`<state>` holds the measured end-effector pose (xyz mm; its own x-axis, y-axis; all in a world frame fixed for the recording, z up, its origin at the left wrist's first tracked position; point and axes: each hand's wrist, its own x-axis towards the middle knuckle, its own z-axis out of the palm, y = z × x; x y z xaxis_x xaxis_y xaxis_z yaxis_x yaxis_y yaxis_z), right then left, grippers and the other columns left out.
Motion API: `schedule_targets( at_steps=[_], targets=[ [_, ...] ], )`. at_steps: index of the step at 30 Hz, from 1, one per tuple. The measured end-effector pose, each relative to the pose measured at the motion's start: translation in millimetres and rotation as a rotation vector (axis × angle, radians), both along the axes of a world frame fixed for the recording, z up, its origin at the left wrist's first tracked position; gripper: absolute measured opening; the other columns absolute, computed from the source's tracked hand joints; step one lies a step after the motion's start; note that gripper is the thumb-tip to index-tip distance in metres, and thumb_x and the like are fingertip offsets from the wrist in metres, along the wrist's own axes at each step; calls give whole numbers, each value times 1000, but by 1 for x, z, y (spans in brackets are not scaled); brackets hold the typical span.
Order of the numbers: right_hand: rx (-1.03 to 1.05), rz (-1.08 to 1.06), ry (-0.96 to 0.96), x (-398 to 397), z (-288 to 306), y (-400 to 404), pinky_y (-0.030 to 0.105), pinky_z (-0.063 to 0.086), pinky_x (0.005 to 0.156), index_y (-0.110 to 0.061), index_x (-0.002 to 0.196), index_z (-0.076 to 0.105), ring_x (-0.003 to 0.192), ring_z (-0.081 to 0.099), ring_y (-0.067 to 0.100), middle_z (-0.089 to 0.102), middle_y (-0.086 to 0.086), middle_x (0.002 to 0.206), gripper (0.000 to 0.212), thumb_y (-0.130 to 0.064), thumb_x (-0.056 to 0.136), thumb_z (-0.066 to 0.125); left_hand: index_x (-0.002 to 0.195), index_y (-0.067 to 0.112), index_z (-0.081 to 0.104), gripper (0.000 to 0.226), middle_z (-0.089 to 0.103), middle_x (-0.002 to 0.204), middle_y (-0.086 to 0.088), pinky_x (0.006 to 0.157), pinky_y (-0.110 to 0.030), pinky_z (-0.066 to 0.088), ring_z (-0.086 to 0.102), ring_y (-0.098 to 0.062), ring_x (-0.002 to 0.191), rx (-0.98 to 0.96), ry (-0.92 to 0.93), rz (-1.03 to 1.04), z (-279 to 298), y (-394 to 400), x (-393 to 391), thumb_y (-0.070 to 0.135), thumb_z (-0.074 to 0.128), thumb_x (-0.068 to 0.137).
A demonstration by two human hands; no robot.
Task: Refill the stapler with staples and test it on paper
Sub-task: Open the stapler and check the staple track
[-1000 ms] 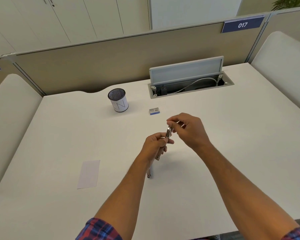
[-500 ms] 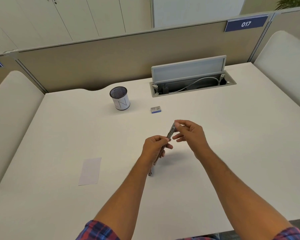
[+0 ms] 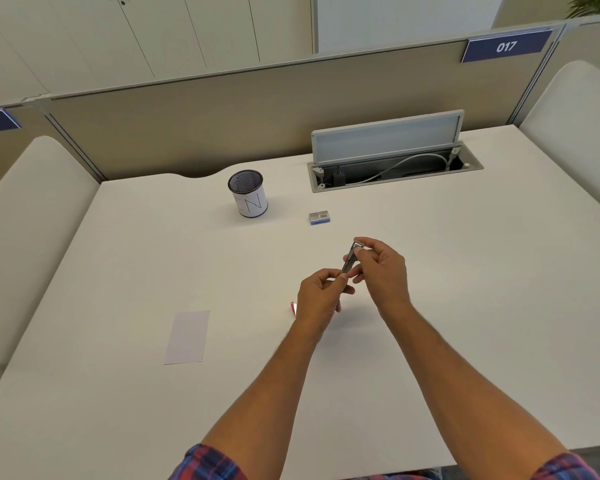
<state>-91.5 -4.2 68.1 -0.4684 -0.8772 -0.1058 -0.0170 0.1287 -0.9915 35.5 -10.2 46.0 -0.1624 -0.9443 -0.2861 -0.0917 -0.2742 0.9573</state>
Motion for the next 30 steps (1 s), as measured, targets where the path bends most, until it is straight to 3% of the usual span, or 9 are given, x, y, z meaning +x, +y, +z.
schedule_targets(
  at_steps=[5,9,12,16,20,22,25,27,30],
  targets=[
    [-12,-17,37,1,0,-2,26,56,58,-16,112,70,63,72,14,77,5,85,25,-9,95,53,105,15,74,21,78,81,-2,50,-19,44,52,-14,55,-29,-9,14,0,-2,1,32,68,95],
    [-3,-38,-92,-2,-1,-5,30,53,58,-13,109,70,59,65,13,77,9,83,23,-5,90,58,104,12,74,18,78,81,-5,50,-19,44,55,-5,50,-54,-16,17,0,-1,-1,27,67,95],
    [36,59,-175,-6,-3,-4,31,57,60,-10,112,69,66,66,16,77,14,90,33,0,82,62,101,13,75,18,78,81,-4,50,-18,44,53,-6,49,-65,-29,10,-1,-3,-1,28,67,95],
    [72,191,-187,-15,-9,-5,44,61,73,-8,111,70,80,70,25,75,18,96,41,14,77,61,97,12,76,17,78,83,-3,52,-21,45,54,-10,51,-52,-70,-41,0,-12,1,27,67,95],
    [39,245,-177,-22,-5,-12,31,60,69,-3,116,69,81,71,23,74,19,100,39,16,81,62,100,7,77,18,75,86,-11,59,-25,47,57,-13,59,-30,-7,-97,1,-28,9,18,63,97],
    [33,258,-162,-27,-6,-15,33,61,75,-4,115,70,82,71,22,74,18,102,38,15,82,62,105,6,76,17,75,89,-13,62,-26,50,60,-12,65,-80,-29,-118,-1,-39,14,11,63,97],
    [70,283,-73,-38,-13,-19,32,59,81,-8,110,72,86,71,21,75,16,103,37,14,81,64,104,18,78,16,77,90,0,74,-30,54,63,-8,74,-185,-202,-162,-2,-54,17,16,67,92],
    [122,301,51,-44,-23,-18,27,55,82,-11,106,74,88,69,18,75,11,102,35,11,80,67,105,22,78,18,75,93,7,78,-21,50,61,-2,77,-265,-380,-210,-2,-60,17,18,68,91],
    [182,326,277,-50,-41,-14,25,51,79,-19,100,76,85,67,13,76,-1,98,28,1,80,72,111,25,75,22,72,104,4,86,-29,48,63,-14,94,-490,-699,-344,0,-65,12,18,65,92]
  ],
)
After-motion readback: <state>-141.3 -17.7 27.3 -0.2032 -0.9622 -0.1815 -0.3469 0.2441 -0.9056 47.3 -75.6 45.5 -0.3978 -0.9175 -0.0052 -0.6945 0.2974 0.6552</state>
